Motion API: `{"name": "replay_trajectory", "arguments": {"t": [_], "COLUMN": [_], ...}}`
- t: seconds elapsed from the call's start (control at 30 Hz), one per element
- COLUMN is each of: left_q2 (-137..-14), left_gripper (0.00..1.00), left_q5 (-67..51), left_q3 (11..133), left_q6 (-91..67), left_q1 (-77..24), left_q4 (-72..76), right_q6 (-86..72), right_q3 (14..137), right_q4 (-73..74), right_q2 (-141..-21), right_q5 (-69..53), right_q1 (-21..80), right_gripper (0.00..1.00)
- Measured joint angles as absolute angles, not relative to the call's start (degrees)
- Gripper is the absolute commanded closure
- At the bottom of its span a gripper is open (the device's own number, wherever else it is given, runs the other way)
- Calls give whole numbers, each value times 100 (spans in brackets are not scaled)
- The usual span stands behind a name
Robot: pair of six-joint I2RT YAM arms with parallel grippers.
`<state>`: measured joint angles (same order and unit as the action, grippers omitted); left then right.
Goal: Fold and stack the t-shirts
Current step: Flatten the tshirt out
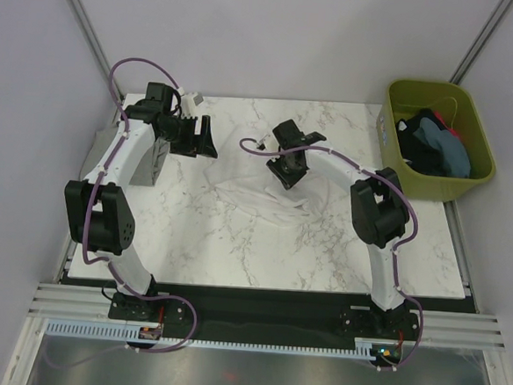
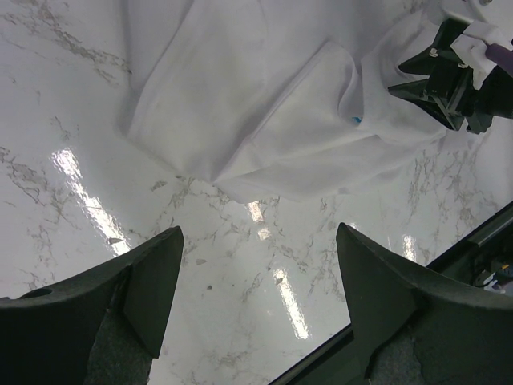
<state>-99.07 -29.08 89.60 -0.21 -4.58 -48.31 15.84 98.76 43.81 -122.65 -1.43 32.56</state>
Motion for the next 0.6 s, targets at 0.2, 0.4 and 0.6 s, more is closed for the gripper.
{"name": "replay_trajectory", "arguments": {"t": [0.2,0.4,0.6], "left_q2": [-9907,-9907,-9907], "left_gripper": [15,15,15], "left_q5": [-2908,-2908,-2908], "left_q3": [8960,8960,8960], "left_q6": [-21,-21,-21], "left_q1": [-458,-458,-458], "left_q4": [-4831,-4831,-4831], "right_q6": [1592,1603,1605], "right_q3": [9876,9876,9876], "right_q4": [4379,4377,4375], "right_q2": [-12265,-12265,-12274], "right_q5": [-27,43,99], "right_q1": [3201,3135,3061], "right_gripper": [64,64,64]}}
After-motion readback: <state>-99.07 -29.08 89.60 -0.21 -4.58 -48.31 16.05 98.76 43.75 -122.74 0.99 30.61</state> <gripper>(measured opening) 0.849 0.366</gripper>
